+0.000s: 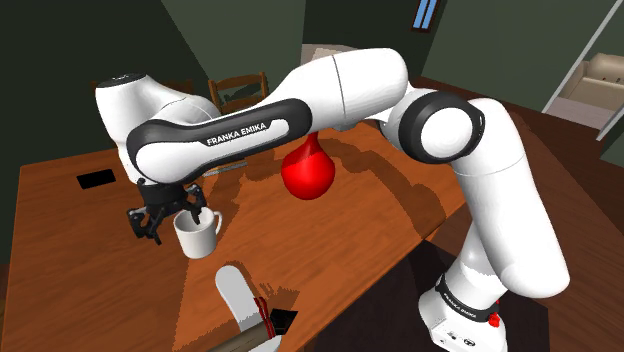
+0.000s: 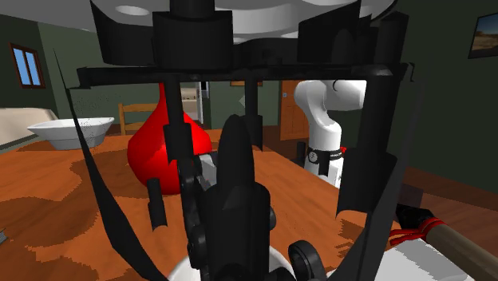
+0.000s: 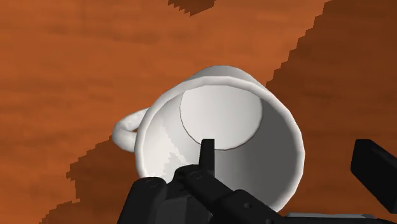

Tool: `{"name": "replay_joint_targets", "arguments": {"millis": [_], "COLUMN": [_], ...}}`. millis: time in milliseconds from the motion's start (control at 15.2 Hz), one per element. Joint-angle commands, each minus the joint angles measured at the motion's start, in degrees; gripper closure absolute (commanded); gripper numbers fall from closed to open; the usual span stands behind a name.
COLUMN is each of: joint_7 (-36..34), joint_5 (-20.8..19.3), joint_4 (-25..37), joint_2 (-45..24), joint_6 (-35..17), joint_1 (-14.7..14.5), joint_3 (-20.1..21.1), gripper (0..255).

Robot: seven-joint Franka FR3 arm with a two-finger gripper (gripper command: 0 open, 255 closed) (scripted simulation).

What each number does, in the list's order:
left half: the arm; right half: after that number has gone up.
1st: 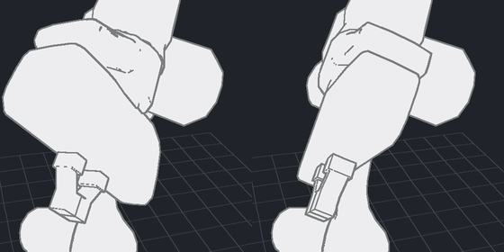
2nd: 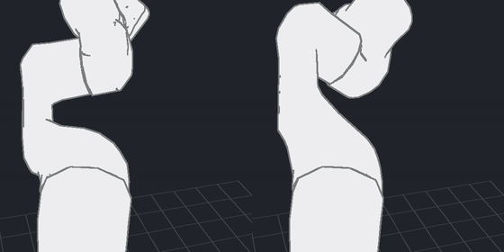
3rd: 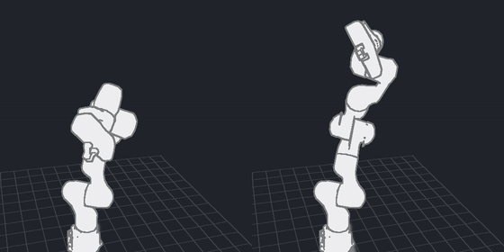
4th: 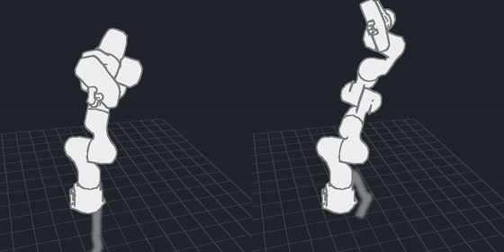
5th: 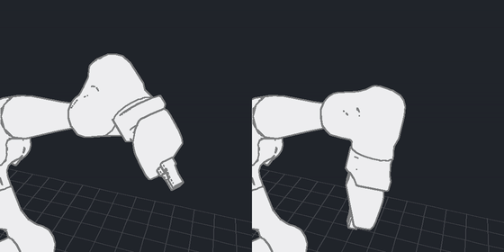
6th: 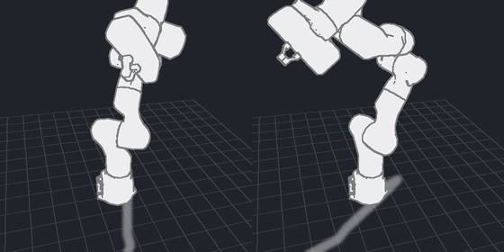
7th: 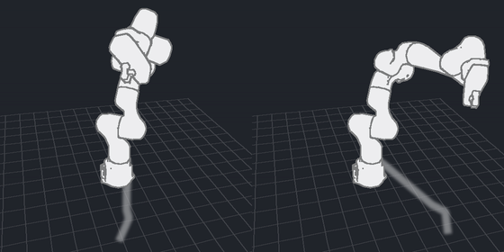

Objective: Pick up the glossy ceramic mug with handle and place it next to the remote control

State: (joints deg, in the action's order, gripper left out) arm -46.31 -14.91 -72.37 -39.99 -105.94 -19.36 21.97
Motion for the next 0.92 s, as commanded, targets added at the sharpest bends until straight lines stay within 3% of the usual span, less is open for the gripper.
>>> {"name": "replay_joint_targets", "arguments": {"millis": [0,330,858], "joint_7": [0.0,0.66,0.66], "joint_5": [0.0,0.45,0.45], "joint_4": [0.0,6.75,6.75], "joint_2": [0.0,0.43,0.43], "joint_6": [0.0,6.99,6.99], "joint_1": [0.0,-0.91,-0.91], "joint_3": [0.0,0.26,0.26], "gripper": [0,0,0]}}
